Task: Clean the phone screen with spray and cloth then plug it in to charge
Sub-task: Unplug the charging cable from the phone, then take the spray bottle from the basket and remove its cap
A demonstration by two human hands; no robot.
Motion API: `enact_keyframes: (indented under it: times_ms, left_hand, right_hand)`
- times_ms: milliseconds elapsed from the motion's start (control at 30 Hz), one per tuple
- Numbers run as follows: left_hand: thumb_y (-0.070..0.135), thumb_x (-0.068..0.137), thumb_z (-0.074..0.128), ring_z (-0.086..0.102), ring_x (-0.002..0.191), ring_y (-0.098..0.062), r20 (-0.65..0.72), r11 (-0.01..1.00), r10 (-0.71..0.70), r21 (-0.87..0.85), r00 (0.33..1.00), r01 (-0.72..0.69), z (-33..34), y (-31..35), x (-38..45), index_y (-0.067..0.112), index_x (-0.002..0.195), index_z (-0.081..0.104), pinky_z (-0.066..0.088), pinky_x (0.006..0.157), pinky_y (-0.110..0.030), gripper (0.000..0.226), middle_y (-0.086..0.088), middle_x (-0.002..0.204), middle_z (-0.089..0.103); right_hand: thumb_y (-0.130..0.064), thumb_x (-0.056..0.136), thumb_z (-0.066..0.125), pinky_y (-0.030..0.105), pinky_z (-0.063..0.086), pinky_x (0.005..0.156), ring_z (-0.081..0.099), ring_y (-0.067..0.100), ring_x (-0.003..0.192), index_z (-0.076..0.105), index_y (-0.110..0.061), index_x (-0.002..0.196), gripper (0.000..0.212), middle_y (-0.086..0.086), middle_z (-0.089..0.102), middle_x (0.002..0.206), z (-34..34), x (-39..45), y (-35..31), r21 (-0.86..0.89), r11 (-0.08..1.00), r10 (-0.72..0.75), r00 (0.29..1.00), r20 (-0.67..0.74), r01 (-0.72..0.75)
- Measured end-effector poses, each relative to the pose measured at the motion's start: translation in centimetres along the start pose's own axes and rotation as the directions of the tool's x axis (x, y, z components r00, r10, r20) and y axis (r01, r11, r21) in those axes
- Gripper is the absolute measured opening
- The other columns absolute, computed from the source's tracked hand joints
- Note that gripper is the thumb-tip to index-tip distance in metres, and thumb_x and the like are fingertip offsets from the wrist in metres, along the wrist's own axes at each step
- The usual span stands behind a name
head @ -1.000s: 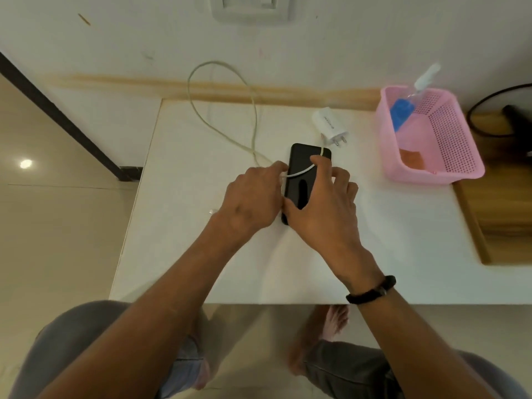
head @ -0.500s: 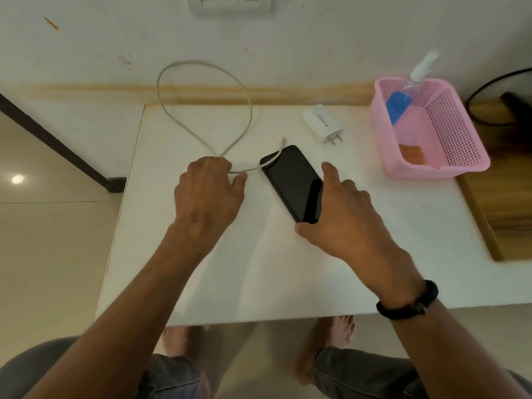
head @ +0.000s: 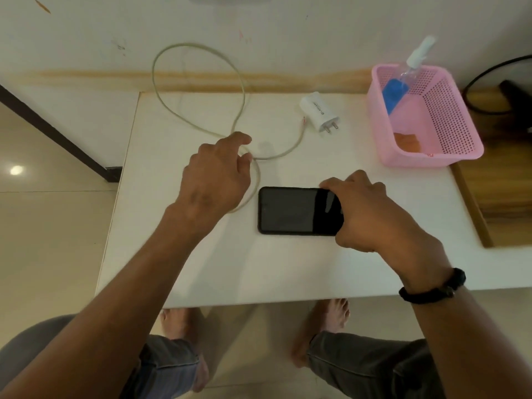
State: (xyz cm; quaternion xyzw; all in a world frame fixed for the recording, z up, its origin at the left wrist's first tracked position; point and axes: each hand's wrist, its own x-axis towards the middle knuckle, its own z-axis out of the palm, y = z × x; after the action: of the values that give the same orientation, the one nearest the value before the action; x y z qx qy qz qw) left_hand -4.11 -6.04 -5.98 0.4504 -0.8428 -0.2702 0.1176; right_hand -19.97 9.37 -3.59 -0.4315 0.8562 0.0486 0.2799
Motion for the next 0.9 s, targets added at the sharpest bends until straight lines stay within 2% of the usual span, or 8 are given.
enact_keyframes:
  times_ms: [200,333,400,467,600,700,833,900]
  left_hand:
    - [0.046,0.099,0.056,0.068,0.086,-0.023,0.002,0.999,-0.045,-0.01,0.999,0.045,-0.2,0.1,0.1,0.031,0.114,0.071,0.049,0.072,-0.033,0.026,0.006,0.09,0.075]
    - [0.046,0.098,0.059,0.065,0.078,-0.019,0.008,1.0,-0.016,-0.02,1.0,0.016,0.1,1.0,0.0,0.031,0.109,0.073,0.04,0.066,-0.028,0.024,0.006,0.088,0.074]
    - [0.046,0.098,0.059,0.068,0.079,-0.018,0.007,0.999,0.017,-0.038,1.0,-0.017,0.3,1.8,0.0,0.03,0.11,0.072,0.043,0.065,-0.028,0.025,0.007,0.087,0.074]
    - [0.046,0.098,0.059,0.07,0.081,-0.018,-0.002,0.997,0.052,-0.06,0.999,-0.052,0.6,3.0,-0.2,0.03,0.115,0.071,0.05,0.067,-0.031,0.027,0.007,0.089,0.075]
    - [0.039,0.1,0.057,0.072,0.089,-0.016,-0.081,0.975,0.177,-0.119,0.981,-0.185,1.7,6.7,-0.7,0.029,0.124,0.069,0.058,0.08,-0.038,0.028,0.006,0.098,0.077]
    - [0.028,0.105,0.049,0.071,0.103,-0.018,-0.112,0.943,0.228,-0.223,0.967,-0.248,2.8,10.0,-0.6,0.025,0.134,0.063,0.055,0.09,-0.042,0.033,0.004,0.115,0.074]
    - [0.018,0.106,0.043,0.067,0.11,-0.02,-0.186,0.916,0.133,-0.353,0.973,-0.192,3.1,12.8,0.0,0.024,0.141,0.057,0.052,0.094,-0.04,0.037,0.001,0.123,0.07]
    - [0.016,0.106,0.043,0.069,0.106,-0.021,-0.19,0.892,0.114,-0.414,0.975,-0.184,3.2,13.2,0.1,0.022,0.139,0.058,0.054,0.092,-0.042,0.037,-0.001,0.12,0.071]
  right_hand:
    - [-0.006,0.079,0.075,0.034,0.043,0.075,0.035,0.024,0.11,0.039,-0.035,0.151,0.086,0.002,0.035,0.127,0.5,0.6,-0.6,0.006,0.996,-0.085,0.996,0.006,0.085]
    - [-0.041,0.07,0.092,0.039,0.05,0.09,0.048,0.028,0.127,0.04,-0.035,0.153,0.098,0.002,0.046,0.139,-0.3,0.8,0.0,0.127,0.989,-0.083,0.997,0.007,0.081]
    - [-0.054,0.072,0.088,0.036,0.047,0.097,0.053,0.024,0.131,0.045,-0.031,0.15,0.092,0.001,0.051,0.147,-0.9,0.8,0.4,0.226,0.972,-0.053,0.996,-0.069,0.067]
    - [-0.055,0.076,0.085,0.03,0.044,0.092,0.057,0.019,0.128,0.052,-0.028,0.145,0.082,-0.001,0.057,0.143,-1.3,1.0,0.6,0.286,0.954,-0.019,0.975,-0.22,0.084]
    - [-0.043,0.087,0.08,0.023,0.047,0.089,0.064,0.012,0.115,0.063,-0.02,0.135,0.055,-0.003,0.066,0.131,-1.8,1.6,0.1,0.373,0.907,0.023,0.86,-0.51,0.197]
    - [-0.02,0.095,0.07,0.029,0.056,0.09,0.066,0.011,0.106,0.069,-0.013,0.123,0.029,-0.002,0.072,0.121,-2.1,2.3,-0.1,0.387,0.87,0.028,0.753,-0.657,0.305]
    - [-0.009,0.094,0.066,0.028,0.054,0.095,0.065,0.015,0.109,0.068,-0.013,0.125,0.031,0.002,0.069,0.127,-3.3,3.8,1.9,0.373,0.88,0.134,0.599,-0.79,0.295]
    - [-0.013,0.094,0.069,0.031,0.05,0.101,0.063,0.02,0.115,0.067,-0.013,0.126,0.032,0.005,0.066,0.131,-4.5,5.3,3.6,0.381,0.885,0.17,0.579,-0.798,0.266]
